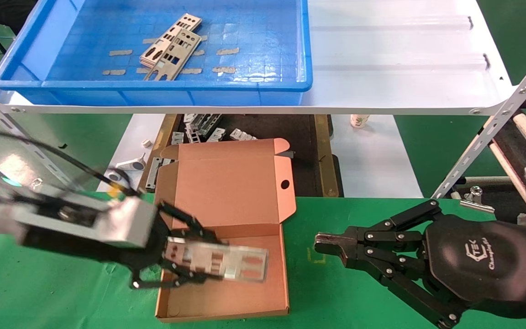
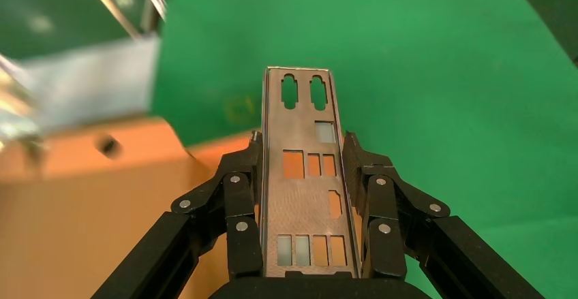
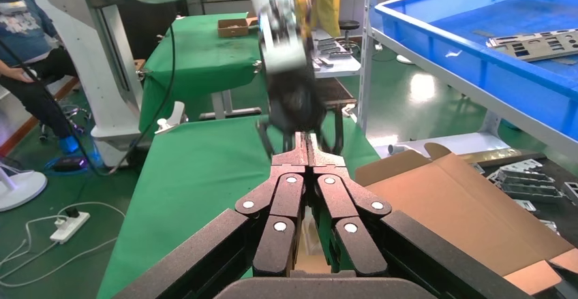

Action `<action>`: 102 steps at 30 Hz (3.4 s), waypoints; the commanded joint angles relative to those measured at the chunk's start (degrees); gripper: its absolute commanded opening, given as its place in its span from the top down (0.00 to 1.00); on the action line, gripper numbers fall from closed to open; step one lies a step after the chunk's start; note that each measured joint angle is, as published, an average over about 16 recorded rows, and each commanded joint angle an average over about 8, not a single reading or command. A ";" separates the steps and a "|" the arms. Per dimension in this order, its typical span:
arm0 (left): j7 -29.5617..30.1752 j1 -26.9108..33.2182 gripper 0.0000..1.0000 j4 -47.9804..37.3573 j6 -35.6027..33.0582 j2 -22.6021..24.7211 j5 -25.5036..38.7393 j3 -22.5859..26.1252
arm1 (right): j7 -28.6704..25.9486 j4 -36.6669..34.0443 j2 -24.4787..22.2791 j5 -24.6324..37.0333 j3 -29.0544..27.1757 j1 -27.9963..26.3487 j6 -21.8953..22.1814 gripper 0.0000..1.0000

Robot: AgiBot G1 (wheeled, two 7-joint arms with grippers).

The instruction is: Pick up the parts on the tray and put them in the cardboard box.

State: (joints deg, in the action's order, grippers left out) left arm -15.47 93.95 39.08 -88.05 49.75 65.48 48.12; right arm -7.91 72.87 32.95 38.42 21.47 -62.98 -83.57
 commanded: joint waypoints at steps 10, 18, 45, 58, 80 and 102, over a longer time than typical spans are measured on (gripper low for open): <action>1.08 -8.21 0.68 -3.01 11.37 5.54 3.06 3.75 | 0.00 0.00 0.00 0.00 0.01 0.00 0.00 1.00; 1.17 -8.57 0.00 -6.70 13.59 7.79 3.63 3.98 | 0.01 0.00 0.00 -0.01 0.01 0.00 0.00 1.00; -1.44 -5.41 0.00 -11.18 3.36 5.77 -2.60 0.05 | 0.01 0.00 -0.01 -0.02 0.03 -0.01 0.01 0.86; 4.64 -11.36 0.00 -1.26 3.31 1.37 -7.10 -6.93 | 0.02 0.00 -0.01 -0.02 0.03 -0.01 0.01 0.00; 15.18 -21.63 0.00 16.20 2.84 -6.49 -15.17 -19.22 | 0.02 0.00 -0.02 -0.03 0.05 -0.01 0.02 0.00; 25.47 -31.65 0.00 33.24 2.38 -14.17 -23.04 -31.22 | 0.03 0.00 -0.02 -0.04 0.06 -0.01 0.03 0.00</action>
State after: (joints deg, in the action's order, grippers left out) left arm 9.66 62.56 71.90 -85.66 35.77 42.61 17.21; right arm -7.88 72.86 32.92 38.37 21.53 -62.99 -83.54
